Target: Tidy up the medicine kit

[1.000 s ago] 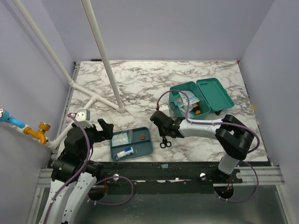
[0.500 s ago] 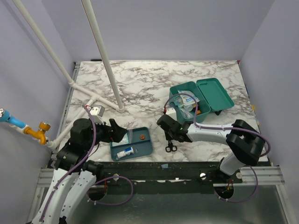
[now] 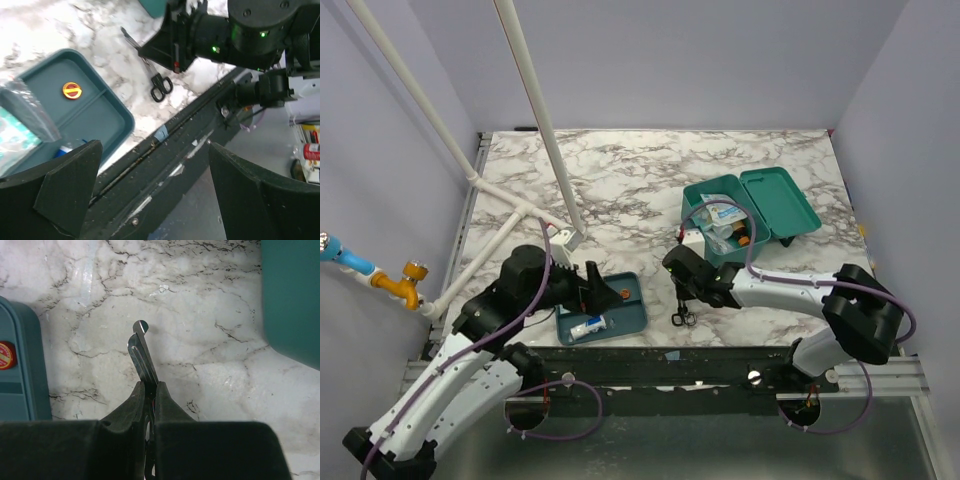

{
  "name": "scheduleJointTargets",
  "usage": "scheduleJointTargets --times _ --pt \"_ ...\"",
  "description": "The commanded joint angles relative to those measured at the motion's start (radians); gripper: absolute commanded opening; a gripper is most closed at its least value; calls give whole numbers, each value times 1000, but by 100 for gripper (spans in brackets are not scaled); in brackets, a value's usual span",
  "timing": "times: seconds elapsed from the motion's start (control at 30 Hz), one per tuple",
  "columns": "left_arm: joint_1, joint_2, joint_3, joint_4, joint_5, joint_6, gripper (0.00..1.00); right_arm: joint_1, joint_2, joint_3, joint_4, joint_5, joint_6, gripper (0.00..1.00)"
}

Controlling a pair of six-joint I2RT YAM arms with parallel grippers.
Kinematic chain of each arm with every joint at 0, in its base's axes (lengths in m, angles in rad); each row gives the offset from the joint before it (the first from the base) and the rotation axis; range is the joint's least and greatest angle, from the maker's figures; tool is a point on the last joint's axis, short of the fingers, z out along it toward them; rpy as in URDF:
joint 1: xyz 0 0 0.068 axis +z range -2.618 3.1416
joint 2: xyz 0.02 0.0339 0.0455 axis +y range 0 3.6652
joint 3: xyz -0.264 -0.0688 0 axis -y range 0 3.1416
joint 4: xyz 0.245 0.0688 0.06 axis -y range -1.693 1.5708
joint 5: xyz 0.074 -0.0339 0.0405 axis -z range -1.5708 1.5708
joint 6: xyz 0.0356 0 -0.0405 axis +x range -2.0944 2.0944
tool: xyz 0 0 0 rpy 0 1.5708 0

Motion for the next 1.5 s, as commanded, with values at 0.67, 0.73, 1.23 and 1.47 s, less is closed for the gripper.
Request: scheduleJointTargets --times 0.67,0.73,1.23,1.47 --pt "-326 335 -50 357 -122 -161 89 5 -258 37 -27 -88 72 1" --pt "-328 352 -47 370 -116 -163 89 5 -272 54 -29 -103 71 1" --pt "-335 442 -5 424 -54 -174 81 5 -253 171 -9 -212 81 1" --pt "-335 461 9 447 -30 -183 64 5 -232 194 -3 -242 75 1"
